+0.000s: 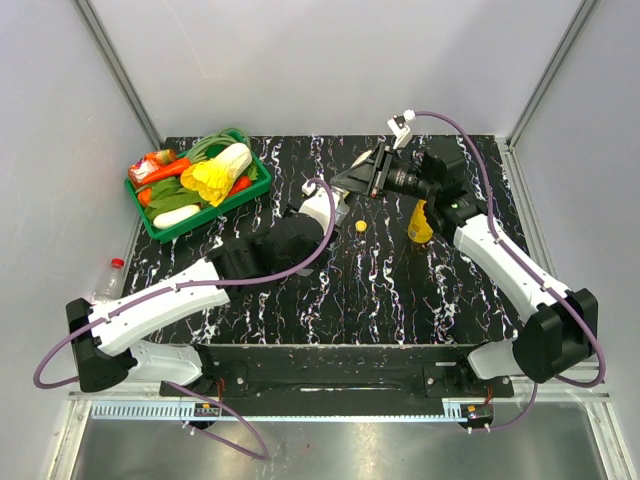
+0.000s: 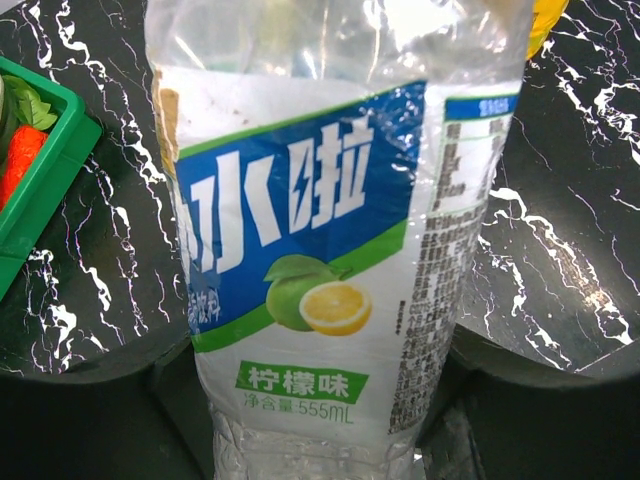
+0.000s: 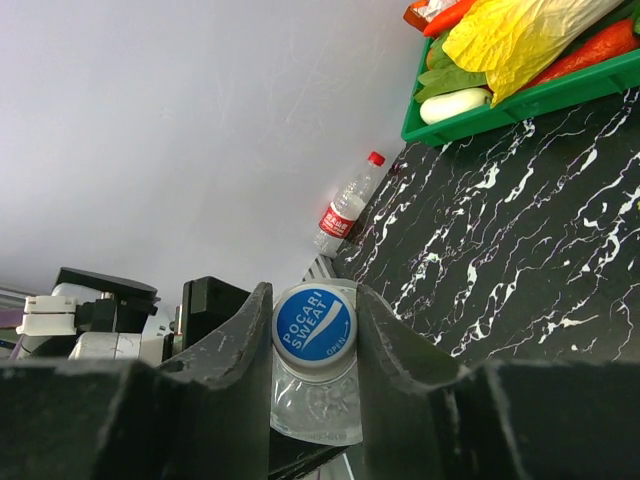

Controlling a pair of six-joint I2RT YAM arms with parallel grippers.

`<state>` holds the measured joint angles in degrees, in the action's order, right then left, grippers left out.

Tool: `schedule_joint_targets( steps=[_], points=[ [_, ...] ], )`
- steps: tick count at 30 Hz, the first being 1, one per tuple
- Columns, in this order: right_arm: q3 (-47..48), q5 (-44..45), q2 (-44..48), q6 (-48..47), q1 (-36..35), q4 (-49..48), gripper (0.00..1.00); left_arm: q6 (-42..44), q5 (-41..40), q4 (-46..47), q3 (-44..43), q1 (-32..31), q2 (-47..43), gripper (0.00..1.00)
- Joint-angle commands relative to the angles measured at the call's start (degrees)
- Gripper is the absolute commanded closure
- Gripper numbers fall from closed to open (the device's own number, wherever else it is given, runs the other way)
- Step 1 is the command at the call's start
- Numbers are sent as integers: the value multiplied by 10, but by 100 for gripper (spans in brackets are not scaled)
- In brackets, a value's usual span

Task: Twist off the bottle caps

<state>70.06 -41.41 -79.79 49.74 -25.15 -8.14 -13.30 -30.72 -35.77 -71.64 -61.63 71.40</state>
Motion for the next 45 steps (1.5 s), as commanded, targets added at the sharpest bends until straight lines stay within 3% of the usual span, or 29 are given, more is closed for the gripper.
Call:
schedule_joint_targets(
  steps=[1, 4, 7, 19, 30, 35, 36, 37, 39, 40, 43, 45],
  points=[
    [5, 8, 3, -12, -4, -15, 93, 7, -8, 10, -10, -4, 1, 95],
    [-6, -3, 11, -26, -4, -36, 100, 6, 3, 15, -3, -4, -1, 95],
    [-30, -22, 25, -30, -4, -91, 100, 6, 29, 43, 18, -1, -15, 97],
    [-100, -120, 74, -15, -2, -347, 100, 17, 283, 181, 123, 57, -112, 100],
    [-108, -206, 39, 178, 5, -715, 100, 6, 449, 259, 164, 80, -143, 100],
    [-95, -213, 31, 194, 5, -733, 100, 6, 447, 255, 162, 81, -138, 100],
    [-98, -212, 34, 175, 6, -712, 94, 6, 438, 252, 163, 81, -137, 100],
    [-103, -209, 38, 145, 9, -672, 75, 4, 421, 249, 163, 81, -137, 100],
    [-122, -187, 52, 66, 21, -579, 31, 4, 389, 239, 169, 81, -139, 100],
    [-138, -164, 61, 20, 29, -533, 1, 3, 372, 233, 170, 81, -142, 100],
    [-173, 2, 99, -165, 43, -330, 0, 3, 324, 220, 176, 81, -154, 100],
    [-192, 124, 103, -264, 43, -269, 0, 5, 295, 213, 181, 80, -164, 100]
  ],
)
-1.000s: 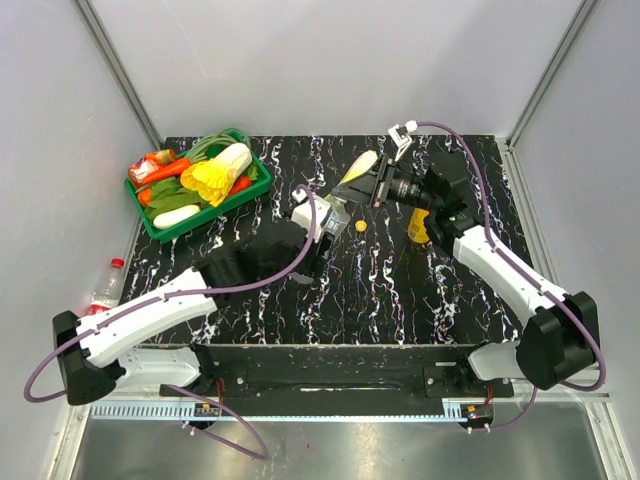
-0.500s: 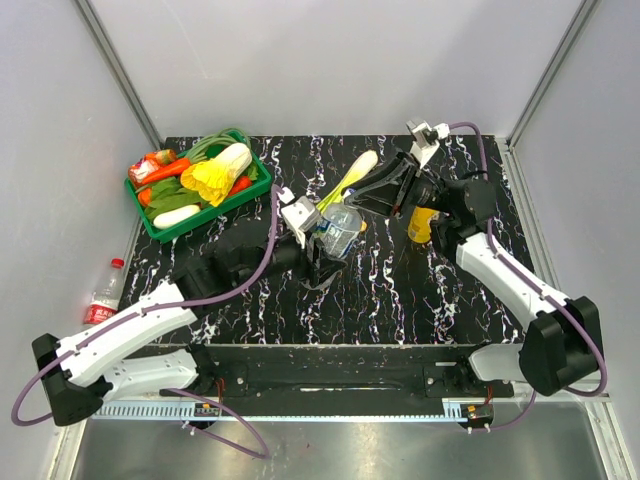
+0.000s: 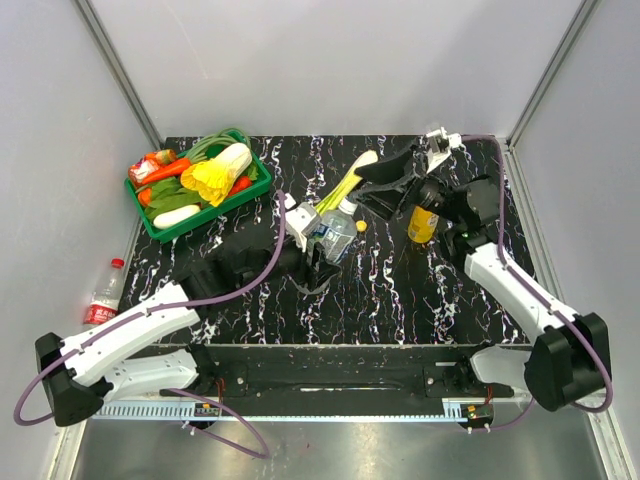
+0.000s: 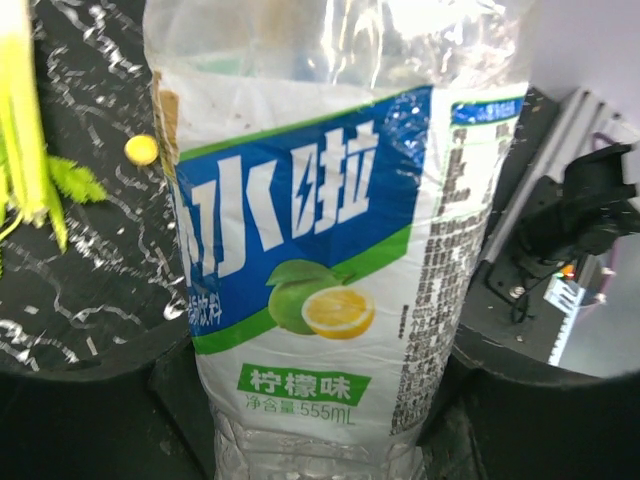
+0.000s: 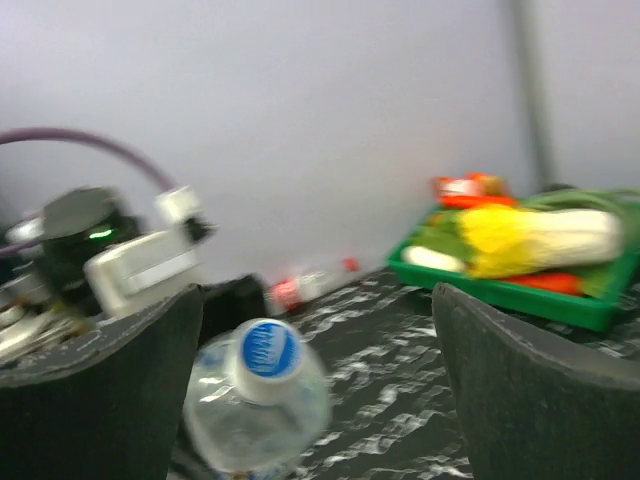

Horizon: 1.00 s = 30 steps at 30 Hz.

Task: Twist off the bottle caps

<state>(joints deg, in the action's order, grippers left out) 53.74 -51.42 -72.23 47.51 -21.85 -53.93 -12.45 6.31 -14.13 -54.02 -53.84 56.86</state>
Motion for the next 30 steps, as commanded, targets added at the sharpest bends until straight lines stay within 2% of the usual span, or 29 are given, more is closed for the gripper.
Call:
schedule_joint_targets(
  steps=[1, 4, 6, 9, 11, 13, 14, 17, 18, 20, 21, 24, 30],
  points=[
    [-43, 272, 15, -288, 10, 176, 0, 0, -81, -7, 7, 3, -24, 100],
    [-70, 366, -66, -337, 10, 77, 0, 11, -96, -12, 8, 3, -30, 100],
    [-51, 396, -143, -312, 10, 56, 0, 20, -100, -17, 5, 3, -33, 100],
    [11, 352, -255, -331, 10, 67, 0, 30, -105, -14, 4, 3, -39, 100],
    [26, 329, -306, -341, 10, 26, 0, 36, -113, -17, 2, 3, -42, 100],
    [30, 343, -352, -327, 10, -32, 0, 40, -118, -21, -3, 3, -44, 100],
    [47, 341, -377, -325, 11, -8, 0, 43, -119, -25, -6, 2, -46, 100],
    [262, 316, -474, -333, 15, 354, 0, 49, -127, -34, -11, 3, -53, 100],
    [293, 315, -496, -341, 14, 392, 0, 51, -127, -35, -12, 2, -56, 100],
    [238, 346, -491, -315, 14, 282, 0, 54, -134, -41, -13, 5, -61, 100],
    [227, 364, -491, -318, 14, 263, 0, 56, -136, -42, -13, 5, -66, 100],
    [296, 375, -525, -322, 15, 361, 0, 64, -145, -42, -10, 6, -73, 100],
    [402, 368, -579, -320, 15, 469, 0, 78, -151, -41, -16, 7, -62, 100]
  ],
)
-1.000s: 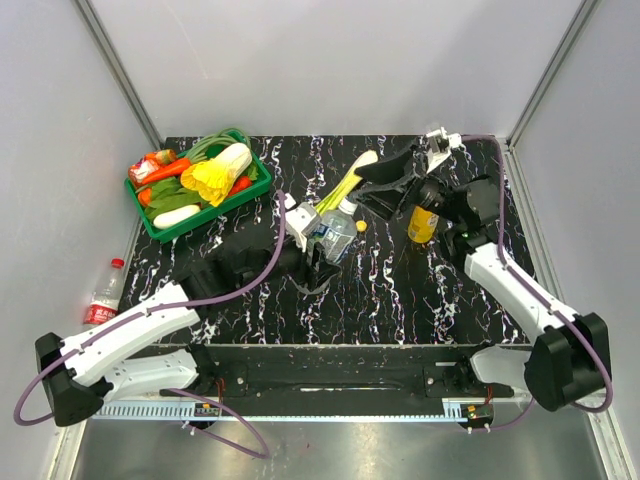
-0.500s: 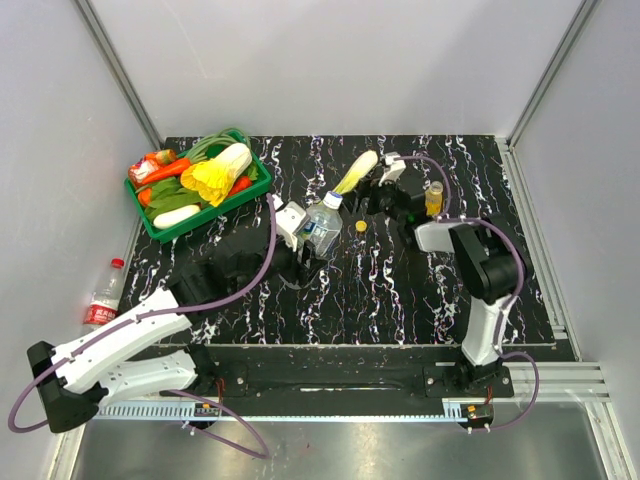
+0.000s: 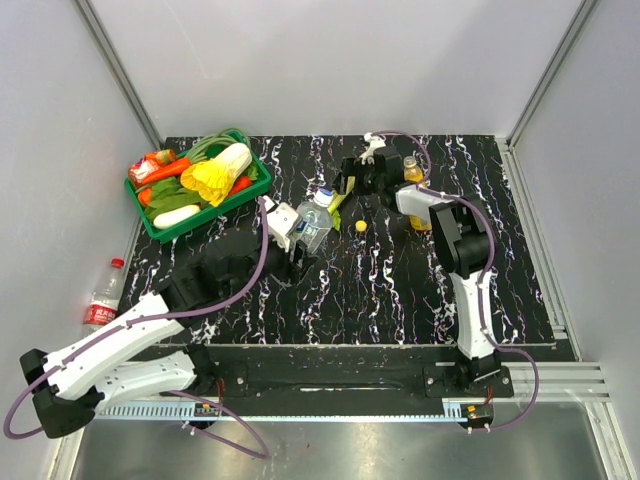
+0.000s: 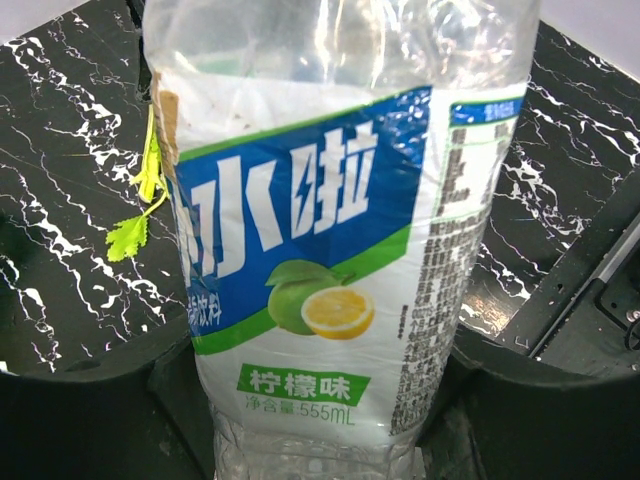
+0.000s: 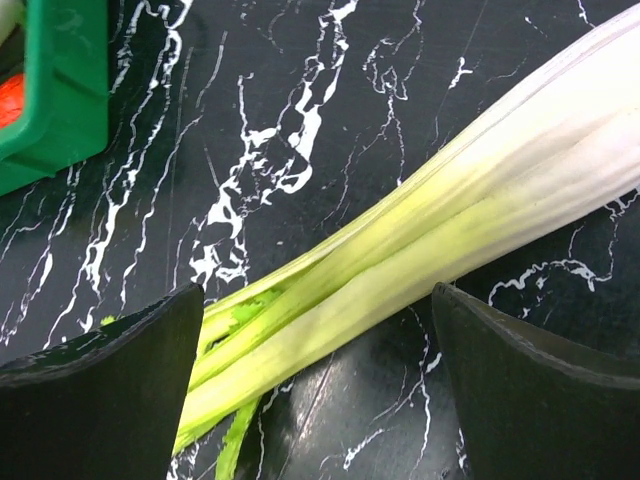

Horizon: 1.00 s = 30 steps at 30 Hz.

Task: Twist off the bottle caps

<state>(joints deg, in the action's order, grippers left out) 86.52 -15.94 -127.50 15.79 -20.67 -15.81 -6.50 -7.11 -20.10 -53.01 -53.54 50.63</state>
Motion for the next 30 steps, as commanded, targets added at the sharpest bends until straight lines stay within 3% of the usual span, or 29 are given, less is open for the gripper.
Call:
schedule_joint_targets(
  steps=[1, 4, 6, 8, 11, 17, 30],
  points=[
    [97, 18, -41, 2, 5, 107, 0, 19, -16, 19, -28, 4, 3, 100],
    [178, -1, -91, 10, 15, 197, 0, 21, -12, 20, -32, 4, 8, 100],
    [189, -12, -96, 9, 18, 206, 0, 20, -13, 19, -32, 4, 8, 100],
    [154, -6, -76, -11, 14, 190, 0, 19, -16, 18, -33, 4, 7, 100],
    [67, -15, -26, -7, 14, 84, 0, 17, -15, 19, -30, 4, 3, 100],
    [58, -20, 0, -1, 14, 98, 0, 15, -8, 13, -37, 4, 8, 100],
    [-27, -59, 216, 51, 15, 113, 0, -2, 11, 18, -27, 4, -4, 100]
  ],
)
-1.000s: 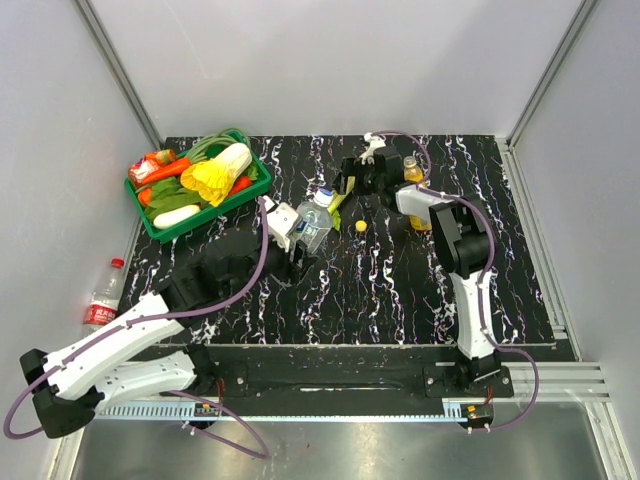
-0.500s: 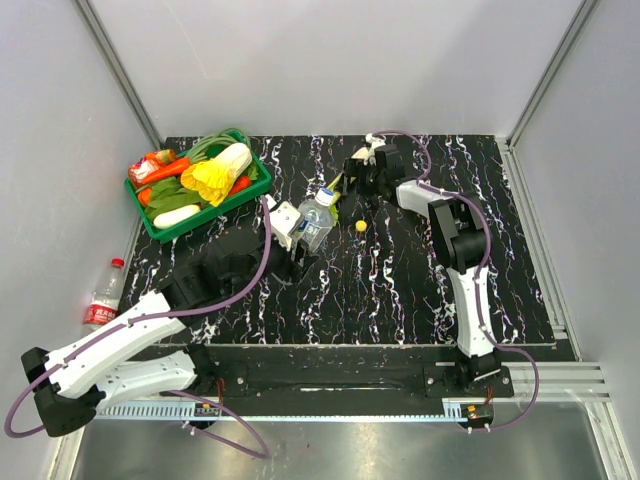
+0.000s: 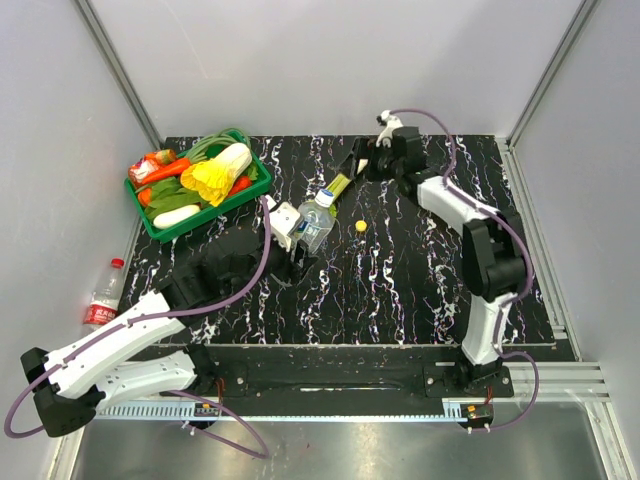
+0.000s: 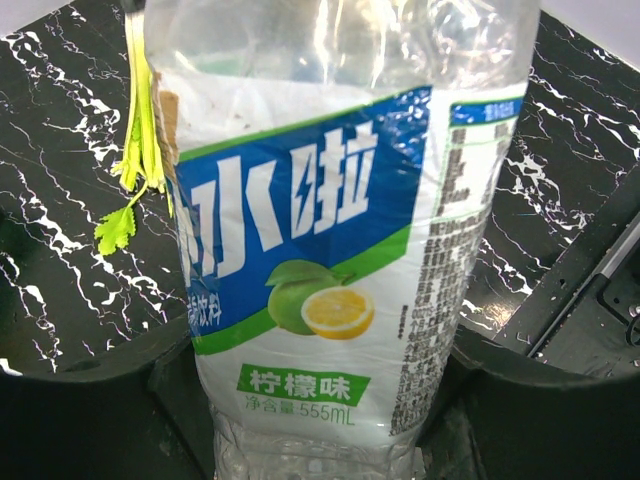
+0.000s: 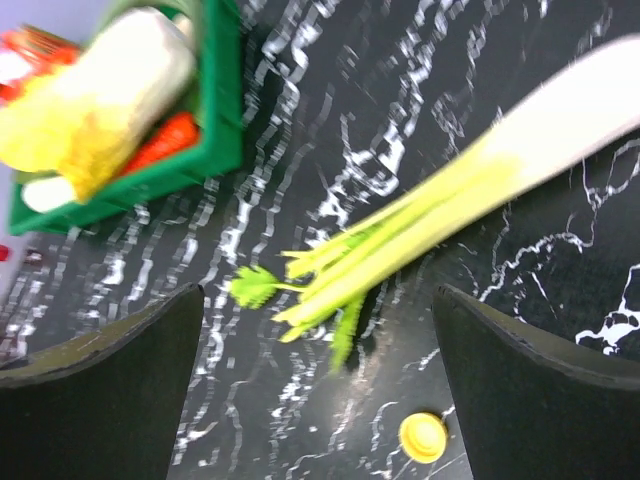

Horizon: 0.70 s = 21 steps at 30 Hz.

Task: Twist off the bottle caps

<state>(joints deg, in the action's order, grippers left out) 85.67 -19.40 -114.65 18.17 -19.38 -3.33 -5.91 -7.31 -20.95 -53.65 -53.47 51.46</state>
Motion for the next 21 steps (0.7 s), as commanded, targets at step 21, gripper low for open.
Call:
schedule_joint_targets(
  steps=[21],
  points=[
    [-237, -172, 422, 221, 1, -123, 0, -34, 15, 5, -31, 1, 43, 100]
  ],
)
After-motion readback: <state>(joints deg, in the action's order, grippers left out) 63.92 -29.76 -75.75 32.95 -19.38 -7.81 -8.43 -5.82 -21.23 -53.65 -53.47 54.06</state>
